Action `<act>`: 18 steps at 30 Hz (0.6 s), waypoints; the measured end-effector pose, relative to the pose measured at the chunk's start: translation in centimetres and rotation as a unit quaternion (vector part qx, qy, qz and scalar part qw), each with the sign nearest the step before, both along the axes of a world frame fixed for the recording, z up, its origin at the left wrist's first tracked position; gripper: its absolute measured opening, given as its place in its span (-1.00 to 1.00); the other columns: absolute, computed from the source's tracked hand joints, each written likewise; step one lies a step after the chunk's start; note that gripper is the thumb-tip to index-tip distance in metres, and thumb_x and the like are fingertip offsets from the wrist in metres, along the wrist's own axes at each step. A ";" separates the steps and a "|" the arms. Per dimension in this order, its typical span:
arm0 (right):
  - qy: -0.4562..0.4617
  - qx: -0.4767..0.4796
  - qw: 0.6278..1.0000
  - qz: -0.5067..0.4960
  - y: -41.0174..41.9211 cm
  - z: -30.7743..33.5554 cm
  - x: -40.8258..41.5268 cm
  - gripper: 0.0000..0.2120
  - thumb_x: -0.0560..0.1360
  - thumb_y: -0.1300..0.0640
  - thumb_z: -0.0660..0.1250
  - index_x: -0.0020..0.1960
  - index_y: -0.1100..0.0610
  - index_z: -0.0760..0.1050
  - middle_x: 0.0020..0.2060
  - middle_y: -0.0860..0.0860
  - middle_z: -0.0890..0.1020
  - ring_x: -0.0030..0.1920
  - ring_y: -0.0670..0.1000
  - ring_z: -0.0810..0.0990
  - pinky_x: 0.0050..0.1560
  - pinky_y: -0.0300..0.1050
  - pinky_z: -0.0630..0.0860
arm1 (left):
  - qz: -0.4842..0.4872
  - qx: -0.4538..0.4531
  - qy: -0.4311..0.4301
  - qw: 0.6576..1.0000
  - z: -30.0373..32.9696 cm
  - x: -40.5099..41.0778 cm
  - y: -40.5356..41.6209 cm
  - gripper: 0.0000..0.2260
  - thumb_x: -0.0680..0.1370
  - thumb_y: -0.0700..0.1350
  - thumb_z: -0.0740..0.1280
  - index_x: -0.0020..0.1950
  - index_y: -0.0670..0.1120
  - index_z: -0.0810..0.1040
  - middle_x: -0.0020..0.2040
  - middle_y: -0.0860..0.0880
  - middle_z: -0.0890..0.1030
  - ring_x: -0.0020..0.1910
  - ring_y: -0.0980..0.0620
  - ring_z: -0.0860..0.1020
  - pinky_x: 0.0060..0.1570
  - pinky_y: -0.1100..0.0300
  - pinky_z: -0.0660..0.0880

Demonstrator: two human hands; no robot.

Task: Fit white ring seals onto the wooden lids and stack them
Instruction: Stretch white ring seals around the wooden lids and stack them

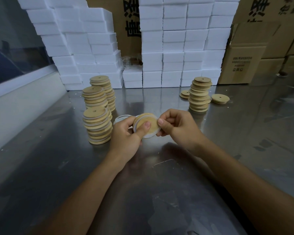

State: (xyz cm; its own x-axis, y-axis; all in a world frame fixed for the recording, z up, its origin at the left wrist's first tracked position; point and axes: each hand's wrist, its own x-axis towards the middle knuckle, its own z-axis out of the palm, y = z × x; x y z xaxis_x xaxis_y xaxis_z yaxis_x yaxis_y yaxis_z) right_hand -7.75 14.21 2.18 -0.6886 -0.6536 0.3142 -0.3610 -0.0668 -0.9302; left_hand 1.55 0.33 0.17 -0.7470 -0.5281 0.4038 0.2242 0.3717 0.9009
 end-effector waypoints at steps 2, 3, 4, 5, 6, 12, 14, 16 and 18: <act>-0.008 -0.006 1.000 0.004 0.2 0.2 0.0 -0.94 0.55 0.37 0.30 -0.05 0.38 0.51 -0.36 0.15 0.61 -0.40 -0.10 0.60 -0.26 -0.26 0.58 | -0.008 0.021 -0.003 1.000 0.0 0.0 0.1 -0.88 0.53 -0.16 0.43 -0.14 -0.20 0.61 -0.32 -0.13 0.55 -0.48 0.07 0.44 -0.48 0.27 0.37; -0.014 -0.010 1.000 0.003 0.3 0.2 0.0 -0.93 0.55 0.36 0.30 -0.04 0.39 0.51 -0.36 0.15 0.61 -0.40 -0.10 0.60 -0.27 -0.25 0.57 | -0.009 0.033 -0.005 0.999 0.0 0.0 0.1 -0.88 0.53 -0.15 0.43 -0.13 -0.20 0.61 -0.32 -0.12 0.55 -0.49 0.08 0.45 -0.50 0.29 0.37; -0.021 -0.015 1.000 0.000 0.3 0.2 0.1 -0.91 0.55 0.34 0.31 -0.03 0.40 0.51 -0.35 0.15 0.61 -0.39 -0.07 0.60 -0.26 -0.23 0.56 | -0.010 0.049 -0.007 0.999 -0.1 0.0 0.2 -0.87 0.53 -0.15 0.42 -0.12 -0.21 0.61 -0.32 -0.12 0.55 -0.49 0.07 0.45 -0.50 0.28 0.38; -0.029 -0.019 0.999 -0.003 0.2 0.2 0.2 -0.89 0.56 0.32 0.31 -0.02 0.39 0.51 -0.34 0.15 0.62 -0.37 -0.04 0.60 -0.26 -0.20 0.54 | -0.011 0.068 -0.010 0.998 -0.1 0.0 0.2 -0.86 0.53 -0.14 0.42 -0.10 -0.22 0.61 -0.33 -0.13 0.55 -0.49 0.04 0.46 -0.49 0.25 0.39; -0.037 -0.023 0.999 -0.005 0.2 0.1 0.4 -0.89 0.57 0.30 0.31 -0.01 0.37 0.51 -0.33 0.14 0.63 -0.35 0.00 0.60 -0.27 -0.18 0.54 | -0.011 0.087 -0.013 0.996 -0.1 0.0 0.2 -0.85 0.53 -0.13 0.42 -0.08 -0.23 0.62 -0.33 -0.15 0.55 -0.48 0.02 0.46 -0.47 0.22 0.41; -0.100 -0.049 0.994 -0.003 -0.4 -0.1 1.2 -0.92 0.59 0.19 0.31 -0.04 0.21 0.49 -0.31 0.08 0.67 -0.31 0.07 0.68 -0.27 -0.13 0.59 | -0.030 0.156 -0.005 0.987 0.0 0.1 0.2 -0.66 0.40 0.00 0.47 0.01 -0.23 0.64 -0.21 -0.19 0.64 -0.37 -0.07 0.55 -0.28 0.08 0.52; -0.049 -0.052 0.997 -0.026 -0.5 -0.3 1.2 -0.94 0.60 0.26 0.29 -0.03 0.26 0.48 -0.31 0.12 0.65 -0.34 0.03 0.65 -0.30 -0.15 0.58 | -0.030 0.129 -0.013 0.991 -0.1 0.0 0.2 -0.62 0.34 0.06 0.49 -0.01 -0.20 0.64 -0.23 -0.11 0.66 -0.36 -0.05 0.59 -0.28 0.07 0.56; 0.062 -0.035 0.996 -0.060 -0.4 -0.5 1.2 -0.96 0.59 0.31 0.28 -0.02 0.30 0.47 -0.28 0.13 0.63 -0.32 -0.02 0.60 -0.26 -0.09 0.55 | -0.009 0.038 -0.020 0.999 -0.3 -0.1 0.1 -0.69 0.36 0.03 0.53 -0.07 -0.17 0.64 -0.29 -0.04 0.64 -0.38 0.02 0.59 -0.32 0.07 0.58; 0.165 0.000 0.983 -0.076 -0.2 -0.4 1.1 -0.97 0.57 0.32 0.28 -0.03 0.23 0.48 -0.23 0.03 0.61 -0.23 -0.06 0.56 -0.18 -0.05 0.53 | 0.024 -0.107 -0.028 0.994 -0.6 -0.2 -0.4 -0.80 0.41 -0.01 0.55 -0.17 -0.10 0.63 -0.36 0.03 0.59 -0.39 0.13 0.53 -0.35 0.19 0.50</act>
State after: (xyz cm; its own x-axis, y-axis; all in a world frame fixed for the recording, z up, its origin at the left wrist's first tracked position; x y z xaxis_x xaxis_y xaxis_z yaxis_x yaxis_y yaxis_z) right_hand -6.61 13.99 1.79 -0.6395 -0.5501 0.5370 -0.6485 0.0109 -0.7611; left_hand 1.40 -0.09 -0.39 -0.7478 -0.4702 0.4688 0.1529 0.5651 0.8107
